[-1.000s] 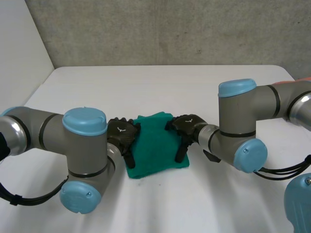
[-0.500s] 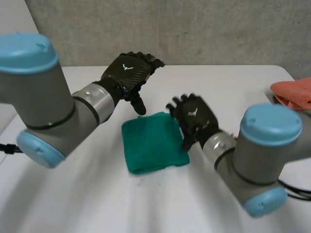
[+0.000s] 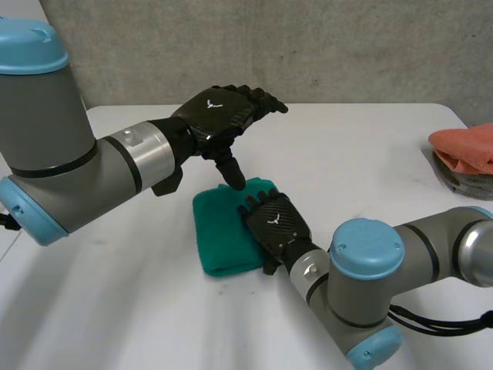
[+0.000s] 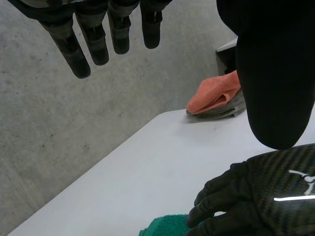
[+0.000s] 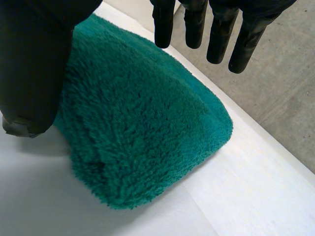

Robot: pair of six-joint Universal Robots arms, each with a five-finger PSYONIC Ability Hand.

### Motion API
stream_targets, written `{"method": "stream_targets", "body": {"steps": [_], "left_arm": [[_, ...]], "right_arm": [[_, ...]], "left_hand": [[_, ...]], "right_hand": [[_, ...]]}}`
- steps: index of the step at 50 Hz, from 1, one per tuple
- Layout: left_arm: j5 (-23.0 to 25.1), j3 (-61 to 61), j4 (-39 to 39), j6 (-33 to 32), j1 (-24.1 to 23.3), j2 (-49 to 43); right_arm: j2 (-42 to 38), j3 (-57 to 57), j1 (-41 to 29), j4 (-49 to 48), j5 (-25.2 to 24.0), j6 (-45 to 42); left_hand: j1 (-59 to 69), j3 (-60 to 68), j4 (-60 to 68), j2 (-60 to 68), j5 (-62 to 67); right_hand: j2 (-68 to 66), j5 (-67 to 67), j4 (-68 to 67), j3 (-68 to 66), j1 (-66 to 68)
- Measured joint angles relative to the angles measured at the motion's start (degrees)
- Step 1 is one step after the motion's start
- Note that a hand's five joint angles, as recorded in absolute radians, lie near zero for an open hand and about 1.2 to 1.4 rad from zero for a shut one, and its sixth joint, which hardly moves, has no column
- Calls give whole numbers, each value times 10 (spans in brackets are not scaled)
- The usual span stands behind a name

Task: Fold the laundry.

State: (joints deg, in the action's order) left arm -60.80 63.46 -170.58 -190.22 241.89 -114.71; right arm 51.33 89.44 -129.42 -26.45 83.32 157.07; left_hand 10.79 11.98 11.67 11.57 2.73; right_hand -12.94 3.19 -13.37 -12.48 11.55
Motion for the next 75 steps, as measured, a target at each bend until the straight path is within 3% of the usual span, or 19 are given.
{"method": "stream_targets", "body": {"steps": [27, 28, 36, 42, 49, 57, 62, 67, 75], "left_arm": [[-2, 9, -1, 1, -1, -2], [-2, 10, 0, 1, -1, -2], [-2, 11, 0, 1, 0, -2], [-2, 11, 0, 1, 0, -1], [-2, 16, -1, 1, 1, 0], [-1, 22, -1, 1, 1, 0], [-1, 25, -1, 1, 1, 0], [-2, 29, -1, 1, 1, 0], [-2, 42, -1, 1, -1, 2]], "right_arm": [[-73, -96, 0, -19, -5, -6], [-76, -100, 0, -19, -5, -6], [-86, -122, 1, -17, -6, -5], [-79, -117, 6, -3, -18, -7], [-42, -71, 65, 17, -44, -29], [42, 23, 249, 19, -135, -151], [53, 32, 309, 19, -181, -204], [44, -2, 346, 17, -216, -226], [36, -143, 361, 14, -201, -161]], "left_hand": [[0, 0, 0, 0, 0], [0, 0, 0, 0, 0], [0, 0, 0, 0, 0], [0, 0, 0, 0, 0], [0, 0, 0, 0, 0], [0, 0, 0, 0, 0], [0, 0, 0, 0, 0], [0, 0, 0, 0, 0], [0, 0, 0, 0, 0]], "right_hand": [[-101, 88, -104, -112, 90], [-207, 179, -202, -212, 175], [-516, 482, -509, -508, 395], [-539, 509, -546, -531, 410], [-539, 509, -546, -531, 410], [-539, 509, -548, -531, 414], [-539, 509, -548, -531, 414], [-539, 509, -548, -531, 414], [-539, 509, -548, -531, 414]]}}
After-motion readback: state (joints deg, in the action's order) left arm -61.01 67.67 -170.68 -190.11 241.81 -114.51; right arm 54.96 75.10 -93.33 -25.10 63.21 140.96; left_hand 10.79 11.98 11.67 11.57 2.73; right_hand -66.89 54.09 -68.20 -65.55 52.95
